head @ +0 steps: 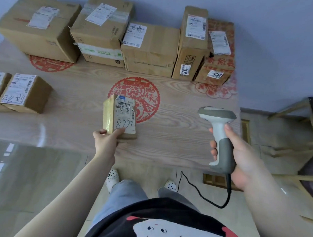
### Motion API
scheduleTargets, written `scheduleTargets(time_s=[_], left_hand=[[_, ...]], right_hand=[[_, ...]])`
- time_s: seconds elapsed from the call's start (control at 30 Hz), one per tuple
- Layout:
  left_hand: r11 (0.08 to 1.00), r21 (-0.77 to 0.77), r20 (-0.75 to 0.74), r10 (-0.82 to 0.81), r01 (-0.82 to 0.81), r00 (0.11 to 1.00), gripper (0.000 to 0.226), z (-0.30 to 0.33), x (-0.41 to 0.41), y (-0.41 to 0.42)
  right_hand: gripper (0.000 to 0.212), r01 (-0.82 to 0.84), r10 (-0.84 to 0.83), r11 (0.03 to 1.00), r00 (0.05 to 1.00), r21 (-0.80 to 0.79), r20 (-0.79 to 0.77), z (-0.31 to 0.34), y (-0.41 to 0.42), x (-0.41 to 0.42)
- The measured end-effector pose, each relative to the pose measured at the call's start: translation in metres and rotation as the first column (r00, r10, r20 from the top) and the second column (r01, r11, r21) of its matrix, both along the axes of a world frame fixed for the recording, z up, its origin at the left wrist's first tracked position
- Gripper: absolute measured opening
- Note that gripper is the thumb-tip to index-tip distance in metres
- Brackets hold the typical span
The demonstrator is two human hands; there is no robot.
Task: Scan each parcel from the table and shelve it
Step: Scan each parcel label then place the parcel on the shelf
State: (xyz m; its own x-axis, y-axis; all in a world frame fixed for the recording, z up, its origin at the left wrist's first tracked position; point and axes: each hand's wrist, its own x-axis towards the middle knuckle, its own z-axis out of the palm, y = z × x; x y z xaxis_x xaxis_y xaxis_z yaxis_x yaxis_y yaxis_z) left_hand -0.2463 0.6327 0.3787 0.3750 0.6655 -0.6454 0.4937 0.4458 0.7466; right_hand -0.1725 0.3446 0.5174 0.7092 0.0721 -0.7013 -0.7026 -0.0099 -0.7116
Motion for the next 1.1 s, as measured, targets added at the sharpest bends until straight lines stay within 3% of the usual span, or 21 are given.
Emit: scheduleTargets(time_s=[0.1, 0.23, 0.27, 0.37, 0.43, 0.63, 0.77, 0.87, 1.1], left_hand=[[0.992, -0.123, 0.074, 0.01, 0.0, 0.997, 0.055, 0.007, 0.007, -0.045], [0.96, -0.278, 0.161, 0.036, 0.011, 0.986, 0.095, 0.018, 0.018, -0.081], [0.948, -0.317, 0.181, 0.033, 0.027, 0.983, 0.095, 0.02, 0.021, -0.088], [0.913, -0.403, 0.246, 0.042, 0.063, 0.968, 0.047, 0.024, 0.03, -0.11], [0.891, -0.45, 0.261, 0.072, 0.056, 0.963, 0.03, 0.028, 0.034, -0.123], [0.891, -0.434, 0.307, 0.005, 0.135, 0.952, 0.039, 0.029, 0.032, -0.145], [0.895, -0.42, 0.344, 0.003, 0.152, 0.939, 0.046, 0.027, 0.031, -0.151], [0.893, -0.423, 0.365, 0.011, 0.156, 0.931, 0.065, 0.029, 0.031, -0.156], [0.89, -0.425, 0.39, 0.017, 0.163, 0.921, 0.071, 0.028, 0.032, -0.162]], right_hand=[[0.043, -0.037, 0.037, 0.999, 0.999, 0.015, -0.003, 0.0, -0.023, 0.011], [0.042, -0.06, 0.059, 0.996, 0.998, 0.067, 0.007, 0.001, -0.032, 0.018], [0.042, -0.068, 0.067, 0.994, 0.998, 0.081, 0.013, 0.001, -0.032, 0.018], [0.043, -0.099, 0.095, 0.985, 0.995, 0.14, 0.033, 0.004, -0.029, 0.017], [0.045, -0.117, 0.11, 0.975, 0.993, 0.188, 0.044, 0.006, -0.026, 0.015], [0.04, -0.185, 0.173, 0.95, 0.982, 0.253, 0.071, 0.011, -0.022, 0.009], [0.047, -0.225, 0.207, 0.945, 0.973, 0.239, 0.099, 0.013, -0.021, 0.002], [0.052, -0.248, 0.229, 0.946, 0.967, 0.21, 0.112, 0.014, -0.021, -0.001], [0.058, -0.284, 0.263, 0.941, 0.956, 0.185, 0.131, 0.016, -0.02, -0.005]])
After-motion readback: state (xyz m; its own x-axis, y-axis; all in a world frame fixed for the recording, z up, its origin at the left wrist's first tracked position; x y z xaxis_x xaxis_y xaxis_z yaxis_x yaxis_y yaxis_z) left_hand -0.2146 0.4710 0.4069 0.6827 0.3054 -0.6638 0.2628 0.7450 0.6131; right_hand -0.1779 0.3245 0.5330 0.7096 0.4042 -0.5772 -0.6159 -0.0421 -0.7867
